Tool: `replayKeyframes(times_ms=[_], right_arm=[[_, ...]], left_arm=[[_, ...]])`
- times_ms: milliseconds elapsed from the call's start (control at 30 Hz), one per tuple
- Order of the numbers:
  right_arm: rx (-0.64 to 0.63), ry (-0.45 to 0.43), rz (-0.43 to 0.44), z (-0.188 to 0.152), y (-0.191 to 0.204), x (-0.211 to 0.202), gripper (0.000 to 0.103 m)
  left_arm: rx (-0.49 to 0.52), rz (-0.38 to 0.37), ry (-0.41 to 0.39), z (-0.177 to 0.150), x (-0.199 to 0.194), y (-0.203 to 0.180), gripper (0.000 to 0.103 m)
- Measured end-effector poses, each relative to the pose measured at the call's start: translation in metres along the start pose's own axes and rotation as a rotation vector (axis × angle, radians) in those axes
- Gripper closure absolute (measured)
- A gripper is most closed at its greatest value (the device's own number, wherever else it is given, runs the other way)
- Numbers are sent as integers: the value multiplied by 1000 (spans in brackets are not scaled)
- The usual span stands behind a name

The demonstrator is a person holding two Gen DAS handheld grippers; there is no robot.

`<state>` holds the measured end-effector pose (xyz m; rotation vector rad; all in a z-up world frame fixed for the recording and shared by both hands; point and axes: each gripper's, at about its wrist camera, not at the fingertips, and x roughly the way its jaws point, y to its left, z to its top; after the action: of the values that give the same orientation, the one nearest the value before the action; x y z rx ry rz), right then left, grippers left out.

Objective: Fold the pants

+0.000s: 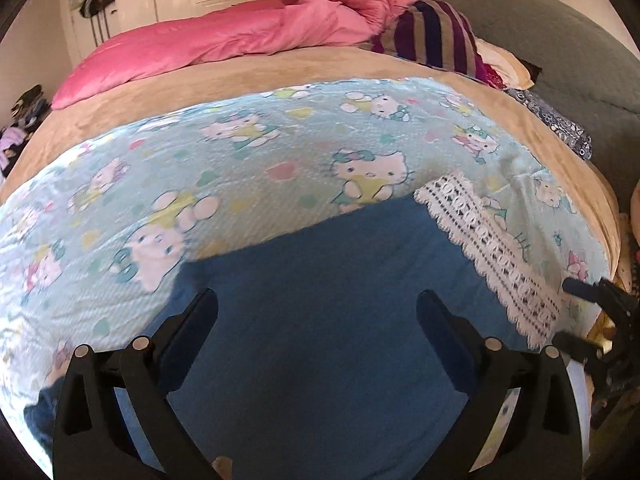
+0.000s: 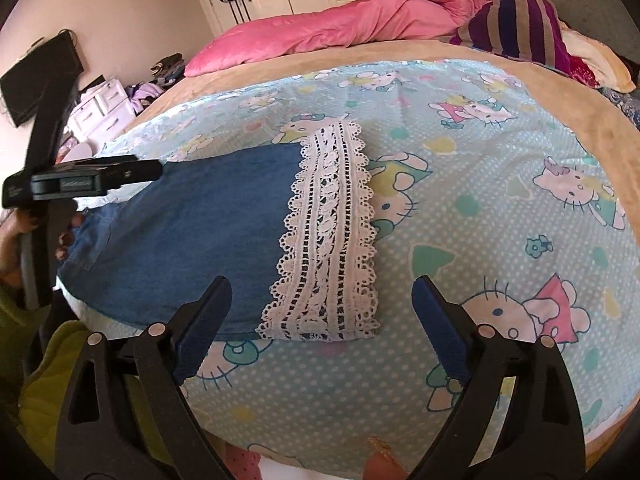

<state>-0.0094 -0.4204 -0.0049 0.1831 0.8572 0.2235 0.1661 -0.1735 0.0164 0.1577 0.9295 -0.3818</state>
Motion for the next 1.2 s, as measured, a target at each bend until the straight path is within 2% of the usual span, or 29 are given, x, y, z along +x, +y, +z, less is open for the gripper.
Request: replayKeyframes(times_ms=[200,367,533,600,800,867,933,1000,1133,1167,1200], right_arm=[[89,7,27,0,-10,6,18],[88,23,23,3,-8,10,18],[80,45,-5,4,-6,16,18],[79,55,3,5,-4,20,18],[87,59,-5,5,-6,30,17],[95,45,13,6,-7,30,20],[75,49,32,7,-7,30,29],[89,60,75,8,-8,33,39],[99,64,111,6,-9,43,43],[102,55,124,7,-10,44,44],[101,54,142,8,-9,46,48]], left_arm=[[66,4,11,27,23,-20,4],[82,6,47,53,48,-28,4],[138,-2,51,68,74,-41,4],[99,-64,77,69,89,-42,5],[139,-106,107,63,120,-49,6],[124,-160,144,57,130,-46,9],[139,-178,132,53,131,-45,11],[154,-194,128,52,130,-46,17],[212,-211,129,53,128,-59,40],[224,-212,132,55,129,-63,43],[226,-221,134,55,129,-65,51]])
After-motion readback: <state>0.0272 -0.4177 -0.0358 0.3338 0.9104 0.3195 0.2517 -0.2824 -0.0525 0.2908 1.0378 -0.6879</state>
